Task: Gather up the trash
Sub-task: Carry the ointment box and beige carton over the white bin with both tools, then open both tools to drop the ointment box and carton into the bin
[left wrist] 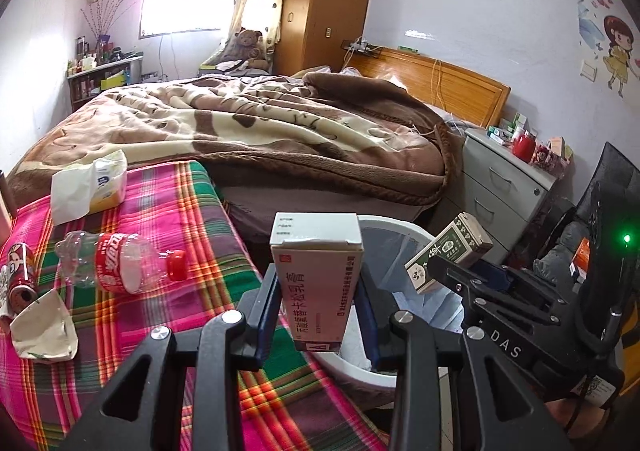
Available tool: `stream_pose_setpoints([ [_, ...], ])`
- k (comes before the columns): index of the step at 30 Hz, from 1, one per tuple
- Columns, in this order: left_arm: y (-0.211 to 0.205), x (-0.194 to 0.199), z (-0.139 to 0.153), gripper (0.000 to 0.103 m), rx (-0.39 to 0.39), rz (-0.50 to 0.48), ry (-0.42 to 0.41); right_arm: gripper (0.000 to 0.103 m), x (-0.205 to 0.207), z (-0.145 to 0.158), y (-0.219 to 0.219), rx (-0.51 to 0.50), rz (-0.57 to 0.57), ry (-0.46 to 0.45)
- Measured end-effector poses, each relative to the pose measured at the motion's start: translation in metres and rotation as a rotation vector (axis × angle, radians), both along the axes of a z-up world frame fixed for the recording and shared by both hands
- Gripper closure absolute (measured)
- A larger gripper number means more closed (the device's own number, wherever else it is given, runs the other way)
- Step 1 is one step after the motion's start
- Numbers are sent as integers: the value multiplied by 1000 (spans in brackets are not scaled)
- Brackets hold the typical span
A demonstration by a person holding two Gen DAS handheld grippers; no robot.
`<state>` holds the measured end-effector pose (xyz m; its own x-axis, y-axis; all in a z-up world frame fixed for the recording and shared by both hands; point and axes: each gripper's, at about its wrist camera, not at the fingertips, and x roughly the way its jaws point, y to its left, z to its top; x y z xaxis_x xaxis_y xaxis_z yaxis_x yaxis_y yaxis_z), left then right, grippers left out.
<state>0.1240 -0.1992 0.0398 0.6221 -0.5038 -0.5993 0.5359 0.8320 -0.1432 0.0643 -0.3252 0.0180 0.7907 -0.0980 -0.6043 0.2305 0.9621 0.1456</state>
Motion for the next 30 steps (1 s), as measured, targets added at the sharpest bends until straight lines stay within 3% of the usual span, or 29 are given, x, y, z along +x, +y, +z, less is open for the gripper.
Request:
stream_pose_setpoints([
  [19,-43,6,-18,65,23,-66,44,68,0,-19,-31,-36,-65,102],
  [20,-44,6,-18,63,23,-68,46,68,0,-19,-31,-38,-65,104],
  [23,-43,6,-18,40,12,-65,45,68,0,-20,-31,-42,-57,114],
  [26,-40,5,-16,40,1,-64,42,49,-1,-20,-31,-55,-61,117],
  [30,-36,5,-16,40,0,-56,45,46,-2,-20,-32,-42,-62,110],
])
